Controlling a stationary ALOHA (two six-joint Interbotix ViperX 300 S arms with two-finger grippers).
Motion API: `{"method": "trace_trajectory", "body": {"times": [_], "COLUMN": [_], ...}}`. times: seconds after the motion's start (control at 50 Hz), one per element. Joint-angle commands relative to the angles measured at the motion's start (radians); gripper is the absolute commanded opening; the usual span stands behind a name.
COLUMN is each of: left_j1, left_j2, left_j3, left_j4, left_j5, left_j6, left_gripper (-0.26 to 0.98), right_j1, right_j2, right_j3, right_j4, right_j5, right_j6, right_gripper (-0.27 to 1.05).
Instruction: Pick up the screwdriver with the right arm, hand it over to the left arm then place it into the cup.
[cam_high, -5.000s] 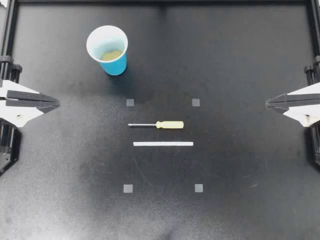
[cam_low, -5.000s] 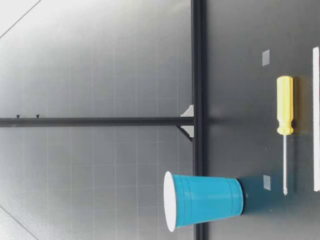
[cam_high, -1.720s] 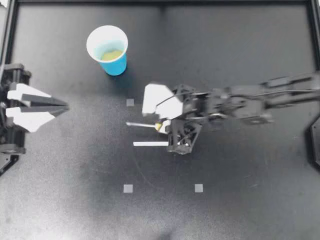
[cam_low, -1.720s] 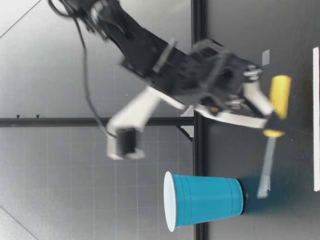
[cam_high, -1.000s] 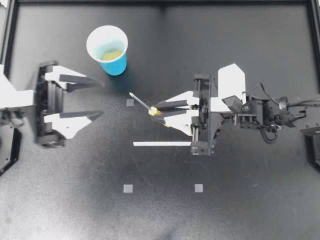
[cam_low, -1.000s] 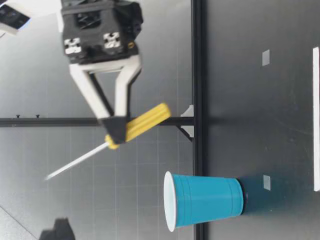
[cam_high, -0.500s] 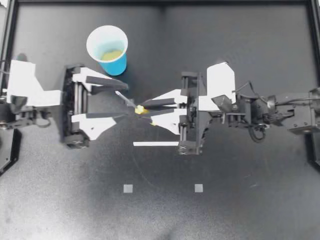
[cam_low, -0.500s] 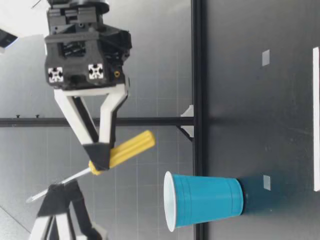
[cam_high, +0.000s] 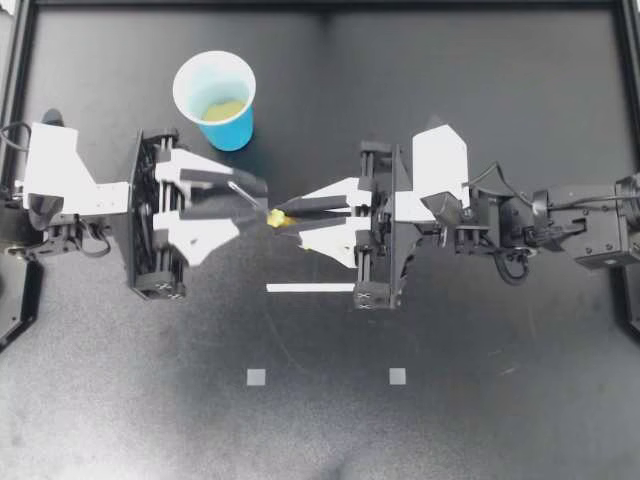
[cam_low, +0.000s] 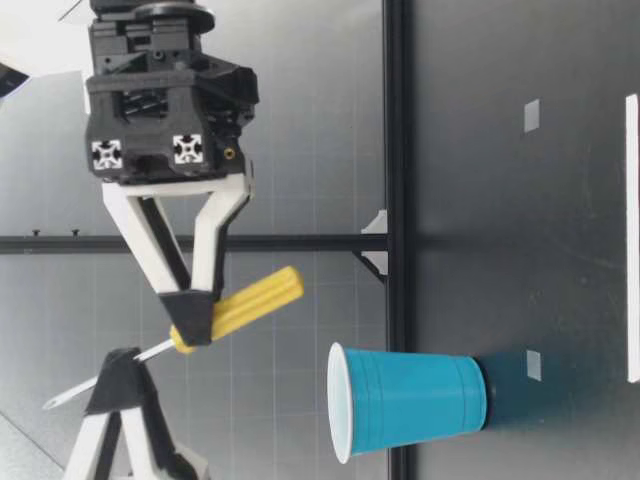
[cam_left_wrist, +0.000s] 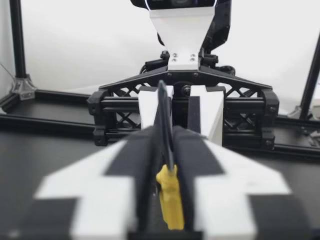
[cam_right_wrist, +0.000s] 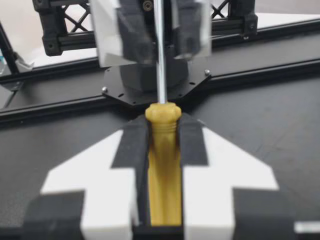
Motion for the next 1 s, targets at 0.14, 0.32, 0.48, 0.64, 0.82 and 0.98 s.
{"method": "trace_trajectory", "body": {"times": [0.14, 0.32, 0.48, 0.64, 0.82, 0.98], "left_j1": [0.002, 0.003, 0.002, 0.002, 0.006, 0.067], "left_j2": [-0.008, -0.006, -0.006, -0.006, -0.020, -0.051], "left_j3": [-0.018, -0.018, -0.015, -0.009, 0.009, 0.048], "left_j4": [0.003, 0.003, 0.003, 0.002, -0.018, -0.060], "left_j5": [-0.009, -0.009, -0.009, -0.011, -0.009, -0.011], "left_j6": [-0.002, -0.002, -0.002, -0.002, 0.017, 0.043], "left_gripper": [0.02, 0.03, 0.02, 0.02, 0.03, 0.02], "right_j1": [0.002, 0.000, 0.000, 0.000, 0.000, -0.003], "right_j2": [-0.015, -0.015, -0.014, -0.014, -0.041, -0.104], "right_j3": [-0.023, -0.023, -0.023, -0.021, -0.006, 0.035], "right_j4": [0.005, 0.023, 0.025, 0.025, 0.029, 0.029], "right_j5": [-0.008, 0.002, 0.005, 0.009, 0.012, 0.003], "right_j6": [0.008, 0.014, 0.014, 0.015, 0.014, 0.011], "right_gripper": [0.00, 0.07, 0.31, 0.62, 0.71, 0.71]}}
